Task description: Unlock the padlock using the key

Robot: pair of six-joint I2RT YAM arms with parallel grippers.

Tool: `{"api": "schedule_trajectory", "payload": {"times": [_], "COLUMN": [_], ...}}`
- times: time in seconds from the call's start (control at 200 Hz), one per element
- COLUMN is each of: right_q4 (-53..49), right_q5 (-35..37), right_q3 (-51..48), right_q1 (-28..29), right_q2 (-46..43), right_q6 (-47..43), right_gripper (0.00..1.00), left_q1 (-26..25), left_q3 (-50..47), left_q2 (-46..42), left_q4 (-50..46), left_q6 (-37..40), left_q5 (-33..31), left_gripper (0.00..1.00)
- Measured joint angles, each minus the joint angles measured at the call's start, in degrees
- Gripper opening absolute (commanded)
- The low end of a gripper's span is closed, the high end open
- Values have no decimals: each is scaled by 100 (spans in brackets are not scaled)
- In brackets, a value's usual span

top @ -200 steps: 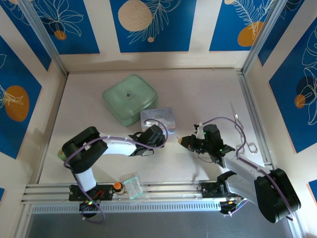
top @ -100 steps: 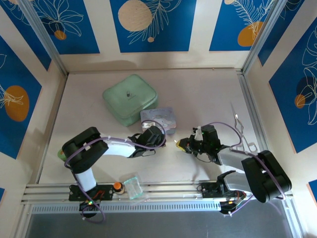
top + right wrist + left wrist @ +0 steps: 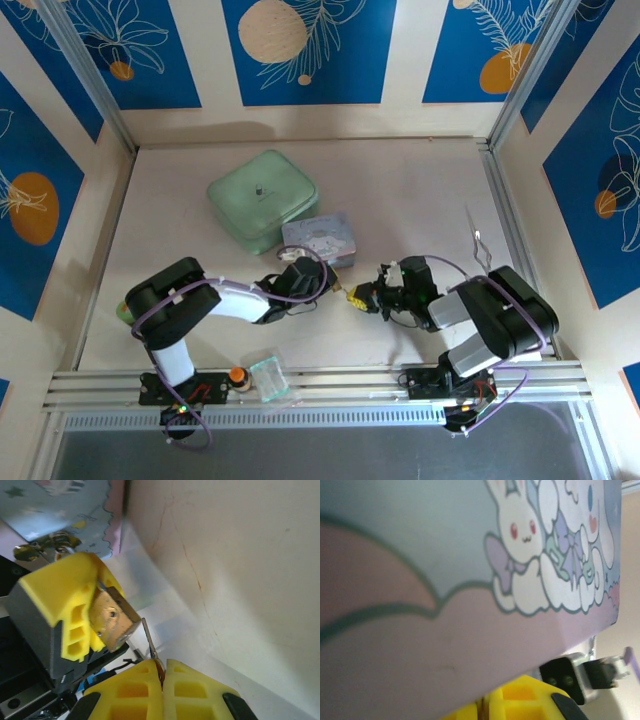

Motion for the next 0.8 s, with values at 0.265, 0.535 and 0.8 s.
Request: {"api": "schedule_trajectory", "payload": {"times": [0.265, 0.535, 0.8], "right_q4": [1209, 1803, 1934], "right_q5": [-83, -50, -31], "right_q3": [-157, -306, -291], "right_q1": [26, 57, 170], "right_q2": [629, 713, 715], "right_q6": [356, 588, 713], "right_gripper": [0, 0, 0], "left_q1": [-7, -13, -13], "left_q3": [-72, -72, -72], "left_q2": [4, 4, 4], "left_q4": [247, 138, 140], "left_q6": [-240, -350, -483], "left_q5": [-116, -232, -236], "left_gripper": [0, 0, 0]}}
